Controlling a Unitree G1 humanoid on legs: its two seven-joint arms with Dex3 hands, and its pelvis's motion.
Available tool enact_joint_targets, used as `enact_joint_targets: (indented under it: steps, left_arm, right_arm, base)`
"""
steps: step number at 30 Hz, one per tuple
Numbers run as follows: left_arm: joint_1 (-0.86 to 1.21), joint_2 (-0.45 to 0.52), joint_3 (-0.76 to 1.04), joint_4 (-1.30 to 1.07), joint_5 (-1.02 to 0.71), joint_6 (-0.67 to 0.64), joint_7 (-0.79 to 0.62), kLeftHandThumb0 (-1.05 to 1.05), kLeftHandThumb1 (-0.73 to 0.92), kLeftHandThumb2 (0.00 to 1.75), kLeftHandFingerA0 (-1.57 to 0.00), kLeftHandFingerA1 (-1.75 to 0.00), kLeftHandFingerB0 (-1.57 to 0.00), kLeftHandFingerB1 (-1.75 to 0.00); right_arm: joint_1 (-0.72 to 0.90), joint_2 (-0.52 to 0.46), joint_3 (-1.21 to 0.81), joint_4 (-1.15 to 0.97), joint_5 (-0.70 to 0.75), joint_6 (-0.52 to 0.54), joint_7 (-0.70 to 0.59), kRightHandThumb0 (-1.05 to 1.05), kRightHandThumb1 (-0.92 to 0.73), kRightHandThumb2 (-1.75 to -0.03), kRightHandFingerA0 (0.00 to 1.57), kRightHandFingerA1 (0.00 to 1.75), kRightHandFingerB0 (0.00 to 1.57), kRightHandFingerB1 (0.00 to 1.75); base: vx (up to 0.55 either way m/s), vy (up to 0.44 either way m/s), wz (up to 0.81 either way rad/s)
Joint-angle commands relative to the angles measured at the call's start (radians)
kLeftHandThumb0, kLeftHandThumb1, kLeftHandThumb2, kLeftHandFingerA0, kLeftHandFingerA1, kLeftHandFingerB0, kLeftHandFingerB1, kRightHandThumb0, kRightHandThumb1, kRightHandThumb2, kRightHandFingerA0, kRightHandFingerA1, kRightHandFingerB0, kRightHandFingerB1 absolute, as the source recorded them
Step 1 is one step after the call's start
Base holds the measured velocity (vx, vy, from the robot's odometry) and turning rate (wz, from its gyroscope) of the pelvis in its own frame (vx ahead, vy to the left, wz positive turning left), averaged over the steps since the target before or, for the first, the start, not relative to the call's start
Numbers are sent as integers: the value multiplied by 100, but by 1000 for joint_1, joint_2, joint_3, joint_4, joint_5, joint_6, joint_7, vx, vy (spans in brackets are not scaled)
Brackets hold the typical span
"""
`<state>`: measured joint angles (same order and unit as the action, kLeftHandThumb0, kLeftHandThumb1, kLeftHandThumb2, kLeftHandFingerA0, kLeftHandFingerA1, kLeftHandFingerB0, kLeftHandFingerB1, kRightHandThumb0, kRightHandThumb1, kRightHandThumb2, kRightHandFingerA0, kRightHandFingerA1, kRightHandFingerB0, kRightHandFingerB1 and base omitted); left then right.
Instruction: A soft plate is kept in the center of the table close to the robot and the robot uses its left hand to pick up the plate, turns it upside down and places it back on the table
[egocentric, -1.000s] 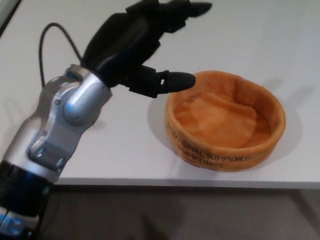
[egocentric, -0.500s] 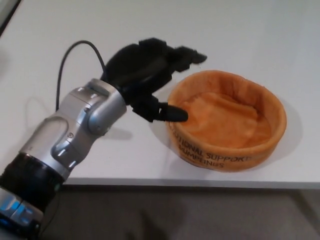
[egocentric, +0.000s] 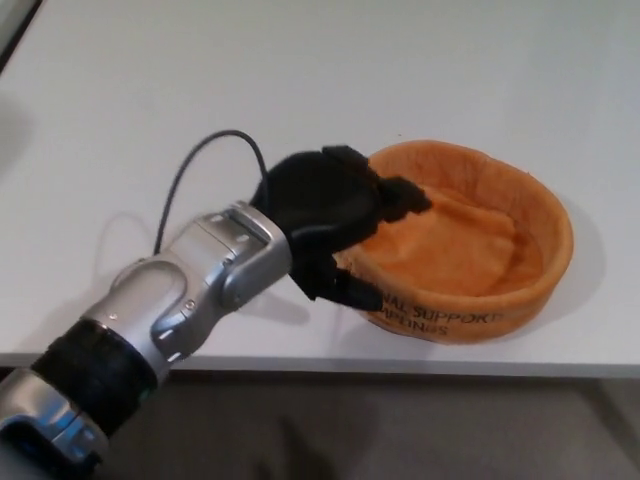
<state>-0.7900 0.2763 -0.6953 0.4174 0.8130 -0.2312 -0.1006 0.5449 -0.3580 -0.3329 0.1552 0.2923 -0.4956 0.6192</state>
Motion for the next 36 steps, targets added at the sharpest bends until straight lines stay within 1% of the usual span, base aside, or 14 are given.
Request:
enact_joint_targets:
  steps: [1, 4, 13, 15, 16, 19, 20, 21, 24, 27, 28, 30, 34, 36]
  left_arm:
    - [-44, 6, -95, 37, 122, -74, 10, -98, 59, 103, -24, -49, -21, -40]
    - [-63, 5, -139, 61, 150, -105, 29, -101, 79, 65, -27, -44, -25, -32]
    - [-78, -11, -243, 77, 277, -88, 68, -86, 56, 96, -22, -54, -17, -45]
    - [-92, -19, -287, 107, 345, -66, 126, -79, 68, 61, -32, -48, -26, -35]
    - [-95, -21, -297, 117, 359, -59, 143, -79, 67, 61, -35, -47, -27, -34]
    - [-104, -36, -313, 152, 377, -47, 177, -79, 69, 61, -34, -48, -27, -35]
    - [-111, -36, -324, 167, 398, -41, 204, -82, 71, 62, -35, -50, -27, -37]
    - [-116, -37, -329, 178, 406, -39, 215, -80, 70, 62, -35, -49, -27, -36]
    - [-121, -41, -326, 195, 399, -38, 210, -77, 68, 61, -41, -46, -31, -35]
    - [-142, -38, -324, 218, 406, -42, 195, -76, 71, 62, -54, -58, -31, -37]
    - [-141, -36, -308, 216, 397, -35, 194, -72, 68, 61, -72, -86, -55, -61]
    - [-143, -42, -304, 230, 407, -27, 235, -65, 66, 63, -88, -143, -80, -72]
    - [-140, -46, -300, 250, 419, -15, 295, -57, 64, 65, -94, -160, -79, -82]
    - [-140, -45, -300, 258, 431, -11, 339, -49, 65, 61, -104, -175, -79, -165]
  right_arm:
    - [2, -21, -13, -9, -5, 16, -11, -79, -92, -73, 16, 34, 6, 20]
    - [0, -18, -10, -11, -7, 15, -13, -80, -91, -74, 16, 35, 5, 19]
    - [-5, -11, 1, -2, -9, 15, -6, -80, -78, -110, 13, 46, 6, 27]
    - [-1, -8, 2, -15, -7, 23, -11, -79, -77, -109, 13, 46, 6, 27]
    - [-1, -10, 2, -16, -8, 23, -12, -79, -92, -75, 19, 35, 7, 20]
    - [-2, -15, -1, -17, -4, 25, -10, -80, -92, -75, 19, 35, 6, 19]
    - [-6, -15, -2, -11, -3, 24, -9, -81, -77, -109, 13, 46, 7, 27]
    - [-8, -15, -3, -8, -2, 23, -9, -79, -92, -73, 20, 35, 7, 21]
    - [-9, -15, -3, -7, -6, 20, -9, -80, -92, -73, 20, 34, 7, 21]
    - [-7, -17, -1, -13, -1, 29, -5, -81, -76, -109, 13, 46, 6, 27]
    - [-4, -17, 1, -18, -5, 31, -5, -78, -92, -74, 20, 35, 6, 21]
    - [-2, -19, -2, -14, -4, 28, -3, -78, -76, -110, 14, 47, 5, 27]
    - [-10, -18, -3, -1, 5, 24, 5, -79, -92, -73, 21, 35, 6, 21]
    - [-6, -20, -4, -6, 0, 28, 2, -79, -92, -74, 21, 35, 6, 21]
  base:
    - [0, 0, 0]
    - [0, 0, 0]
    - [0, 0, 0]
    - [0, 0, 0]
    - [0, 0, 0]
    - [0, 0, 0]
    - [0, 0, 0]
    - [0, 0, 0]
    - [0, 0, 0]
    - [0, 0, 0]
    - [0, 0, 0]
    - [0, 0, 0]
    - [0, 0, 0]
    - [0, 0, 0]
